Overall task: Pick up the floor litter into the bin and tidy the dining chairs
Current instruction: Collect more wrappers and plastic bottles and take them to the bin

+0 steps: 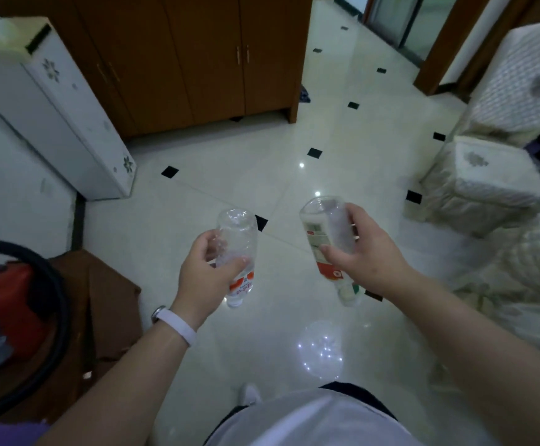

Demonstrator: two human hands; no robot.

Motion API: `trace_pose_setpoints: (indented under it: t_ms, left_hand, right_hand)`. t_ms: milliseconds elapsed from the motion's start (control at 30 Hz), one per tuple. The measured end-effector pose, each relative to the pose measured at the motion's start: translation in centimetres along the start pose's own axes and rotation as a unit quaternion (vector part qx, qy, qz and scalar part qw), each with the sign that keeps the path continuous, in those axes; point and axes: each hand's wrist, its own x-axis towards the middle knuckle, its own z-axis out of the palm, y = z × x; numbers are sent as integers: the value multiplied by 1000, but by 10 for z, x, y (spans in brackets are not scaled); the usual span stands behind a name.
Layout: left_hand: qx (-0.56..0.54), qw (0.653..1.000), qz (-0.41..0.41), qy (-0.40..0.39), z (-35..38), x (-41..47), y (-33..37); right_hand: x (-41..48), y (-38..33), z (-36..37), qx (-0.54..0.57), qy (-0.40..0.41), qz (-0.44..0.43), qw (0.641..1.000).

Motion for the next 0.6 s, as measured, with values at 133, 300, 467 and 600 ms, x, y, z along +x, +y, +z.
trace_pose_setpoints:
  t_ms: [133, 300, 467, 600]
  left_hand:
    - [7, 1000, 14, -20, 1, 62, 13]
    - [-5, 999, 11, -49, 25, 144, 23]
    - [24, 997, 29, -62, 56, 227, 44]
    - [55, 997, 38, -39, 72, 301, 72]
  right_hand:
    - [42, -5, 3, 5, 20, 31, 999]
    - [108, 9, -6, 7, 58, 57, 997]
    - [202, 23, -10, 42, 66, 61, 995]
    - [283, 22, -26, 112, 85, 61, 988]
